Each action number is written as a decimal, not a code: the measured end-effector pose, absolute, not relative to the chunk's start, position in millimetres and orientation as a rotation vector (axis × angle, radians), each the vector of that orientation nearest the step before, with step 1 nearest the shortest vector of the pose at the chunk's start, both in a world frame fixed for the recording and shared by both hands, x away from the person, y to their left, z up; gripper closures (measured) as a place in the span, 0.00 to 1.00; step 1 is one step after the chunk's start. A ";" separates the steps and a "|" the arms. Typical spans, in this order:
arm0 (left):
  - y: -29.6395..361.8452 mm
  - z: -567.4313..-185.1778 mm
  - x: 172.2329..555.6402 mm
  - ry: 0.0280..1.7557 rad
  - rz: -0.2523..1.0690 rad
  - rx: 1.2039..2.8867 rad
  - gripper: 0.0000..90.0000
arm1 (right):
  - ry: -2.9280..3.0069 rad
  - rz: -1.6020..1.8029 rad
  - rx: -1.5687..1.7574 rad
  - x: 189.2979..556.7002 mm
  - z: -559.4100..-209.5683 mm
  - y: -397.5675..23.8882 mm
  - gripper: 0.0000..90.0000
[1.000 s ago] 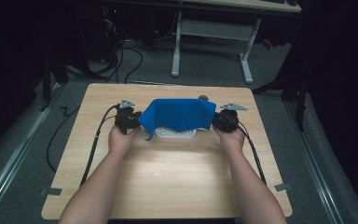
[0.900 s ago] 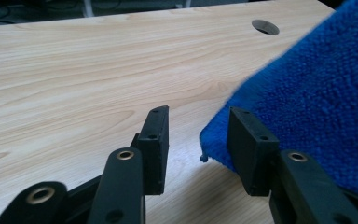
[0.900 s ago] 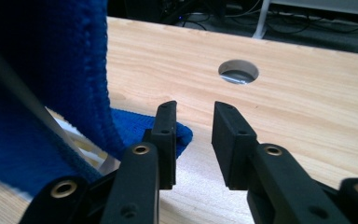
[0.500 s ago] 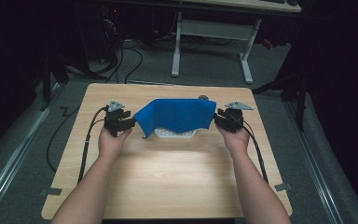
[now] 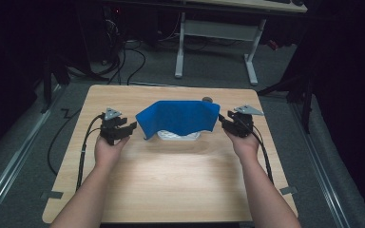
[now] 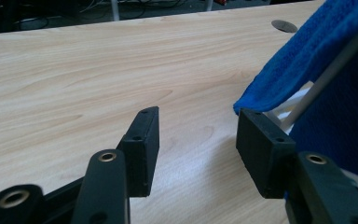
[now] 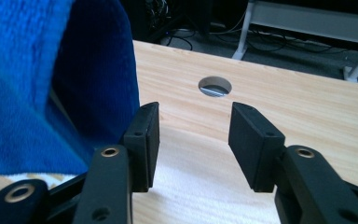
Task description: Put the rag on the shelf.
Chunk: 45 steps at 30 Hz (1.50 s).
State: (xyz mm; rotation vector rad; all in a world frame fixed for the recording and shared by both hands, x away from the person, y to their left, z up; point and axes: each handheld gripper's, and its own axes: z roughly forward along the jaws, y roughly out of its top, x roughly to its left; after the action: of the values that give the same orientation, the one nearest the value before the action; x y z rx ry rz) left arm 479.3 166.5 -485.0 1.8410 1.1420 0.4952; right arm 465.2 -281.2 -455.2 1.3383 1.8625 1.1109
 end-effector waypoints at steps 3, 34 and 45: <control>169.2 -486.7 473.1 1.145 0.490 1.848 0.55 | 1.880 1.083 1.341 461.2 -456.4 -284.1 0.55; 149.1 -485.0 335.2 1.015 0.378 1.818 0.49 | 1.984 1.092 1.084 331.3 -451.1 -250.3 0.43; 93.0 -519.7 302.8 0.837 0.302 2.033 0.48 | 2.136 1.093 1.112 289.6 -513.6 -214.5 0.39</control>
State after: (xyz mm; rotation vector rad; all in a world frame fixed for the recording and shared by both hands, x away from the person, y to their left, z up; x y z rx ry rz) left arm 302.8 93.0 -519.7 2.0327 0.8367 0.3022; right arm 289.6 -214.5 -513.6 1.1120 2.1357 1.0933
